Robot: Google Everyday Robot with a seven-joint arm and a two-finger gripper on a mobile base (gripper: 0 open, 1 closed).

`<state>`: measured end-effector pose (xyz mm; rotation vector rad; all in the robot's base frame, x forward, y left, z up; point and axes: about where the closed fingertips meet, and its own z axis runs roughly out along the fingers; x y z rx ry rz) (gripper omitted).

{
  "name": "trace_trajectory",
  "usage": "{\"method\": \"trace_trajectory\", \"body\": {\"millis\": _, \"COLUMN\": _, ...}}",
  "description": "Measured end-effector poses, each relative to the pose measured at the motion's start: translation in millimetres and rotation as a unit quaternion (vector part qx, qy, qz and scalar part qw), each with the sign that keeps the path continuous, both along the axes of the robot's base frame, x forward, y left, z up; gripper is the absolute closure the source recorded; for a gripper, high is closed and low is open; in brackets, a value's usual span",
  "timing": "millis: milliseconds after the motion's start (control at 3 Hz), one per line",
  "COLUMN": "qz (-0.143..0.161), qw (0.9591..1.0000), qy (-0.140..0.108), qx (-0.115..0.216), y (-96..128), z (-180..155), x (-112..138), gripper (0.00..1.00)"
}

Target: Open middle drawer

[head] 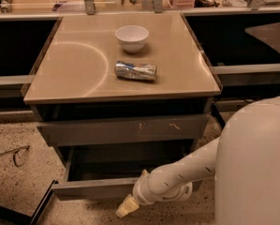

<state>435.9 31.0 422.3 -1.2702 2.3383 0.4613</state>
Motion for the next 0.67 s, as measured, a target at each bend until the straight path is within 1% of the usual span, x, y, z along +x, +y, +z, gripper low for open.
{"method": "trace_trajectory", "body": {"millis": 333, "qz": 0.000, "qw": 1.0000, "qy": 0.000, "qx": 0.000, "y": 0.0, "z": 0.0, "x": 0.0, "gripper": 0.00}}
{"method": "trace_trajectory", "body": {"millis": 667, "qz": 0.006, "qw": 1.0000, "qy": 0.007, "qx": 0.004, "y": 2.9, "z": -2.9, "x": -2.3, "gripper": 0.00}}
